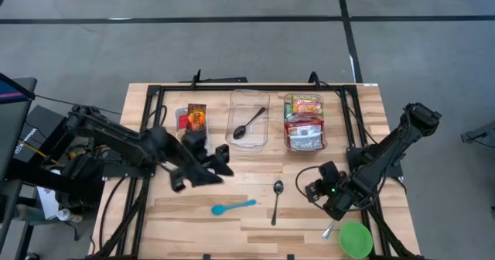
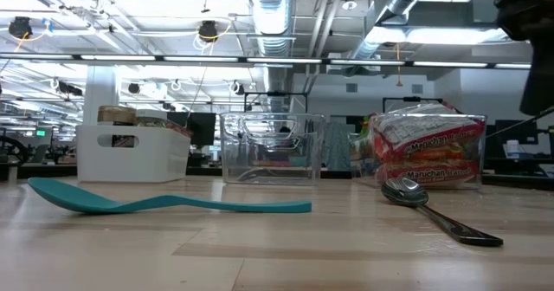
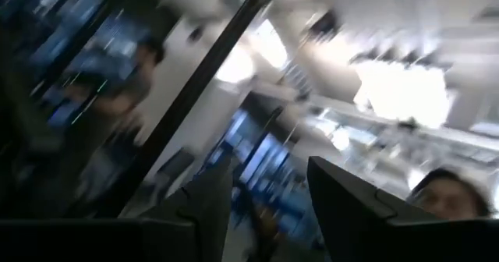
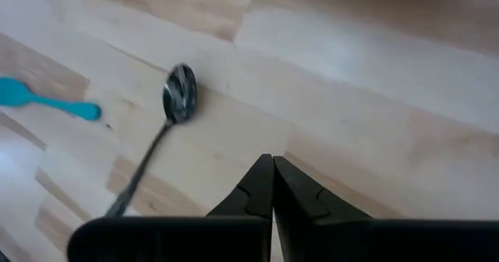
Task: Pick & Place Food Item
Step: Put the blue baby spoon into the left transparent bin
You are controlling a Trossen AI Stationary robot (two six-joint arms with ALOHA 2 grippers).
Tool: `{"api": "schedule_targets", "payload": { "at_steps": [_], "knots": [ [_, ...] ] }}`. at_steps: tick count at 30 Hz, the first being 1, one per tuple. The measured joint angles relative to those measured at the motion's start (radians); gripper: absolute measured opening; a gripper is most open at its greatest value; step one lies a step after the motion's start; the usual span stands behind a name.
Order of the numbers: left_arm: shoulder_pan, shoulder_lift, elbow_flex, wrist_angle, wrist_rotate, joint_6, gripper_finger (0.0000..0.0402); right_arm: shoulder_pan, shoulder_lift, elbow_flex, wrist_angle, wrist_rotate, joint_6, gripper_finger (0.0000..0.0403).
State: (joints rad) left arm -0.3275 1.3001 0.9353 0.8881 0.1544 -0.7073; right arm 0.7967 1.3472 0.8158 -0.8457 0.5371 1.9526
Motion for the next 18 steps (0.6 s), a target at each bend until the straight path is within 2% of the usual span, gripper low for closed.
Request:
{"api": "schedule_targets", "payload": {
  "at_steps": [3,7,9,13,18],
  "knots": [
    [-0.025,-0.002,0.095,-0.316,-0.039,0.033,0.0163,0.0,0.0,0.0,-0.002,0.04,0.0,0.0],
    [-0.058,-0.003,0.205,-0.708,-0.159,0.049,0.0163,0.0,0.0,0.0,-0.002,0.047,-0.024,0.0],
    [-0.079,-0.003,0.239,-0.851,-0.215,0.049,0.0163,0.0,0.0,0.0,-0.003,0.047,-0.024,0.0],
    [-0.131,-0.004,0.263,-1.035,-0.313,0.049,0.0163,0.0,0.0,0.0,-0.007,0.048,-0.026,0.0],
    [-0.194,0.01,0.263,-1.176,-0.438,0.095,0.0163,0.0,0.0,0.0,-0.006,0.048,-0.026,0.0]
  ]
}}
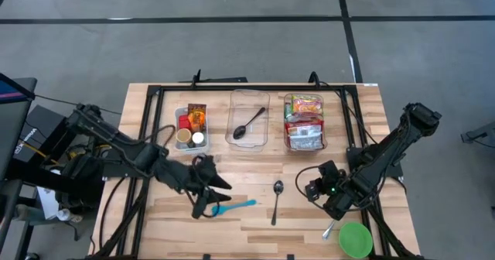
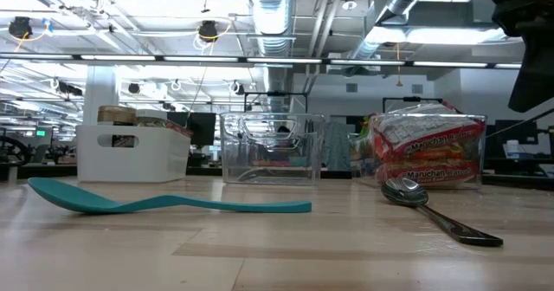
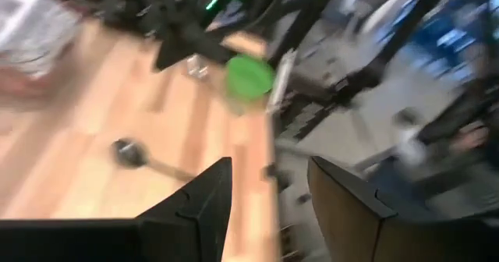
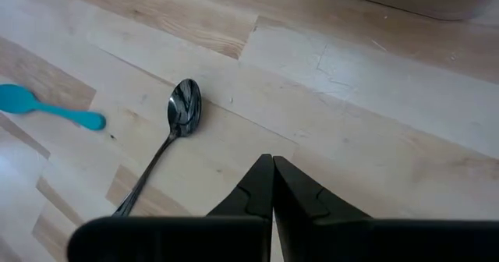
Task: Pick & Place Food Item
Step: Put the blue baby spoon into the left transparent bin
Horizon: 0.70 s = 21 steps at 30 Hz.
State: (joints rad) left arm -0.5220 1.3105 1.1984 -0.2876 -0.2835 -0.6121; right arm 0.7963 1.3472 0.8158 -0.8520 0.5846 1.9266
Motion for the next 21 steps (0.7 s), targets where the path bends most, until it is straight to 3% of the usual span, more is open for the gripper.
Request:
{"api": "schedule_targets", "payload": {
  "at_steps": [3,7,21],
  "knots": [
    [-0.018,0.03,-0.001,-0.053,-0.081,0.04,0.0163,0.0,0.0,0.0,0.0,0.0,0.002,0.0],
    [-0.014,0.091,0.0,-0.101,-0.095,0.076,0.0163,-0.001,0.0,0.0,0.0,0.0,0.008,0.0],
    [0.019,0.383,-0.001,-0.194,0.093,0.061,0.0163,-0.022,0.0,0.0,-0.004,0.004,0.01,0.0]
  ]
}}
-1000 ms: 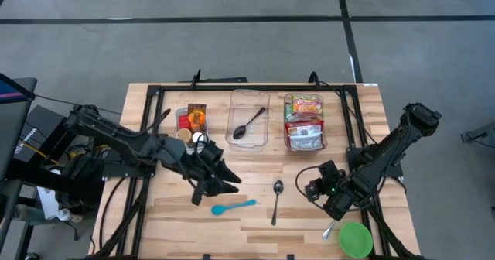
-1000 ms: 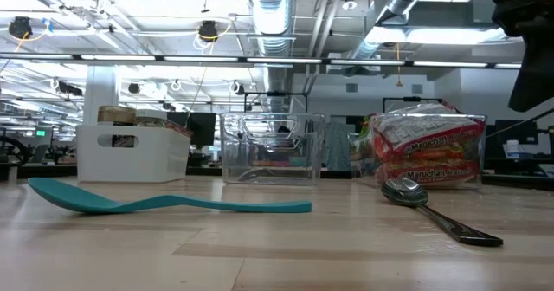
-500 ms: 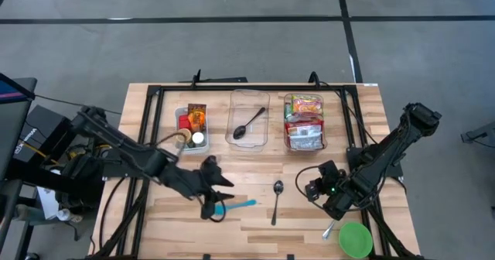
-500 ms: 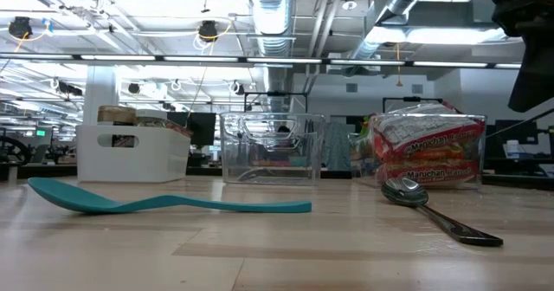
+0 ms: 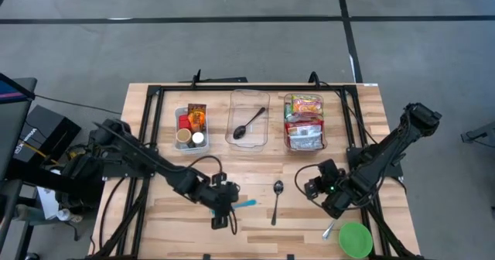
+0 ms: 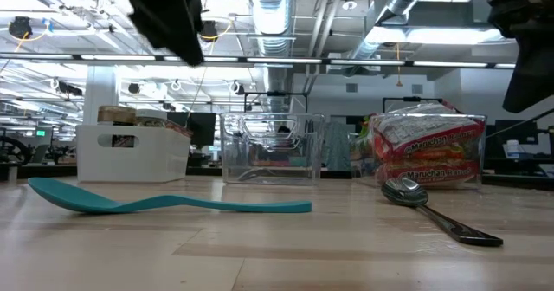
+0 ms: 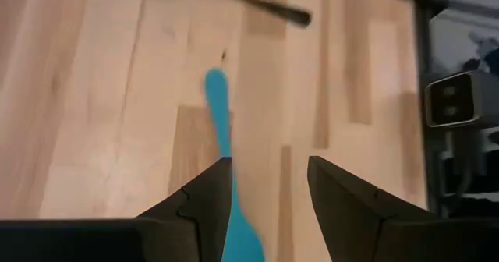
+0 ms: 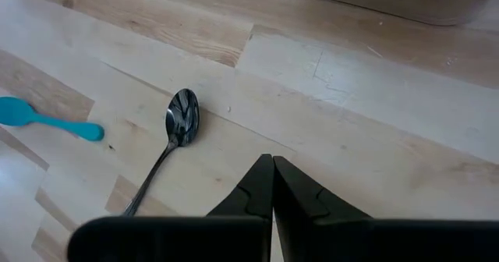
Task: Pick & Place Food Item
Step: Put the blue baby spoon into the left transparent bin
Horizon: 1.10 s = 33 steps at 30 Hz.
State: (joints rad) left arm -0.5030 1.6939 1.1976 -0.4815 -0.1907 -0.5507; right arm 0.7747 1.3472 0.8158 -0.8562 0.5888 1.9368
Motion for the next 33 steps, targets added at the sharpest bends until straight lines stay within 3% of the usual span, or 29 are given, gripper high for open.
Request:
{"api": "schedule_targets", "payload": {
  "at_steps": [15,27,33],
  "knots": [
    [0.039,0.048,0.0,-0.02,0.055,-0.106,0.0163,-0.012,0.0,0.0,-0.004,0.015,-0.026,0.0],
    [0.028,0.049,0.0,-0.028,-0.016,-0.111,0.0163,-0.012,0.0,0.0,-0.004,0.044,-0.035,0.0],
    [0.019,0.106,0.0,-0.027,-0.023,-0.109,0.0163,-0.011,0.0,0.0,-0.005,0.074,-0.037,0.0]
  ]
}}
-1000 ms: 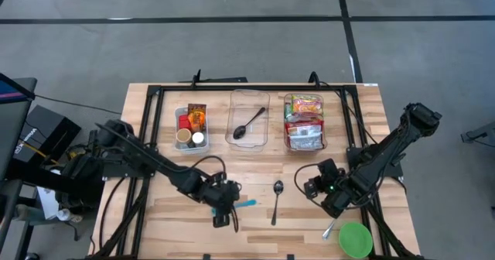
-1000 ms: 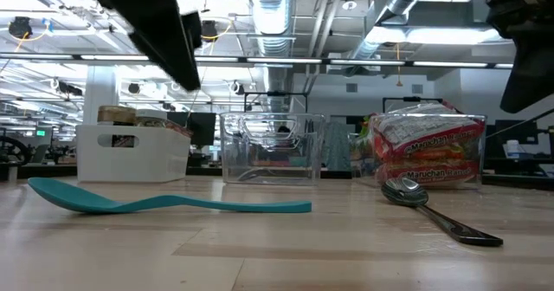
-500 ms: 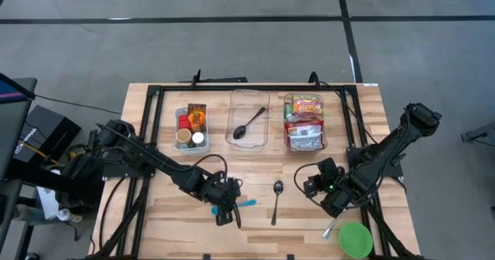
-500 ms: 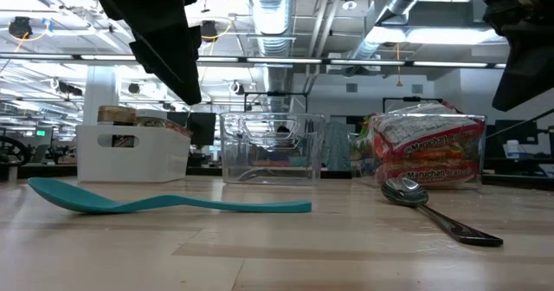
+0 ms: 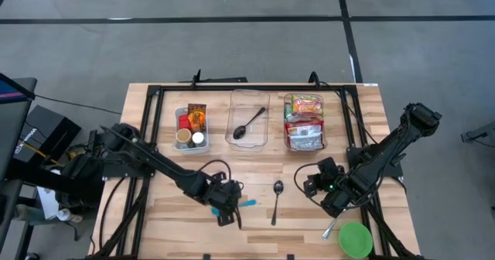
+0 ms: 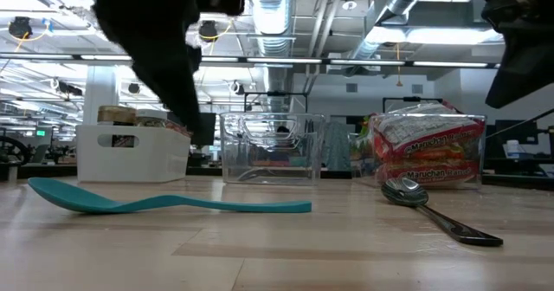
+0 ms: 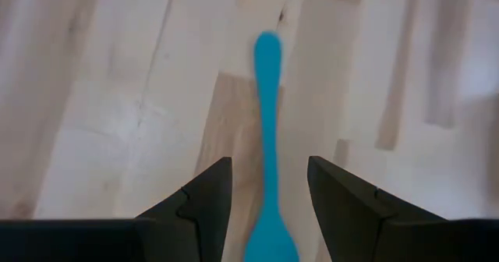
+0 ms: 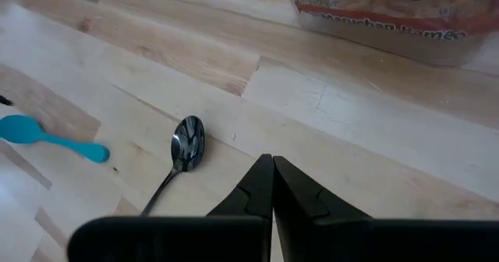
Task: Pick & Place Food Item
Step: Put the blue baby spoon into the left transparent bin
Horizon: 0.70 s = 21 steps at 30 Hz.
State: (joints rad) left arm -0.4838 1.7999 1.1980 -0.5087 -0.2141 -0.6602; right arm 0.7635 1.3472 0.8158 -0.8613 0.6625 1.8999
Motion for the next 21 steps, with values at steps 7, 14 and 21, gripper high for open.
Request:
{"api": "schedule_targets", "payload": {
  "at_steps": [7,14,21],
  "knots": [
    [-0.004,0.071,0.0,0.014,0.005,0.0,0.0163,0.0,0.0,0.0,-0.002,0.001,-0.015,0.0],
    [-0.016,0.082,0.0,0.029,0.009,0.0,0.0163,0.0,0.0,0.0,-0.003,0.001,-0.026,0.0],
    [-0.016,0.098,-0.001,0.034,-0.005,0.0,0.0163,0.0,0.0,0.0,-0.006,0.019,-0.026,0.0]
  ]
}}
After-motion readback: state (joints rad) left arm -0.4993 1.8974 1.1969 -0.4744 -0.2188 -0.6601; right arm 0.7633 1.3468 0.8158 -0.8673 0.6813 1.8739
